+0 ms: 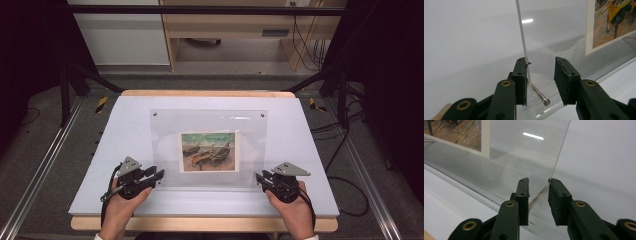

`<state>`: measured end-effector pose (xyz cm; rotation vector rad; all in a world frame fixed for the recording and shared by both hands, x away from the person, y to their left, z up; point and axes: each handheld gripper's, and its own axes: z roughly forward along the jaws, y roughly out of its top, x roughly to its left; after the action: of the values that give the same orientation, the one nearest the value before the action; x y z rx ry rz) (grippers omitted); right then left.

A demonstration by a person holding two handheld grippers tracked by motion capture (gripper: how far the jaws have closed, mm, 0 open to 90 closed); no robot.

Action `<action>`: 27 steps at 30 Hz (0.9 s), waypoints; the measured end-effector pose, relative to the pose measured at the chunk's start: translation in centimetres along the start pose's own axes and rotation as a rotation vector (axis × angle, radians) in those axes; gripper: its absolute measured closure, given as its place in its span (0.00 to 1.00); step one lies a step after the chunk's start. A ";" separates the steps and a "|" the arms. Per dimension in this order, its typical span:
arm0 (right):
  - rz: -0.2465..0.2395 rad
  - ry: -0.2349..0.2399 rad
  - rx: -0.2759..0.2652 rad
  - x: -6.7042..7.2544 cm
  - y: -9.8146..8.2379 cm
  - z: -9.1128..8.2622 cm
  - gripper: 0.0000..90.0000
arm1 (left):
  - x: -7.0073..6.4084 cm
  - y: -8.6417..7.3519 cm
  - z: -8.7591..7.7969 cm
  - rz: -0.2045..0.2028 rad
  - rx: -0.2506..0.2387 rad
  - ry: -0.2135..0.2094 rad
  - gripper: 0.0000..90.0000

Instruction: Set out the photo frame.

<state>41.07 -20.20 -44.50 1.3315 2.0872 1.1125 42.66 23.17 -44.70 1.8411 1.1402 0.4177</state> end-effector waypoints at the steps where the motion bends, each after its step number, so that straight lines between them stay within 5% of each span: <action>1: 0.003 0.001 0.000 0.0 0.0 0.0 0.79 | 0.0 0.0 0.0 0.001 0.000 -0.001 0.70; 27: -0.015 0.003 0.011 0.1 -0.5 -0.3 0.80 | -0.2 -0.4 -0.3 0.024 0.017 -0.010 0.70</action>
<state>40.52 -20.31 -44.75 1.3178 2.1052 1.0993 42.22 23.24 -44.82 1.8714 1.1193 0.4135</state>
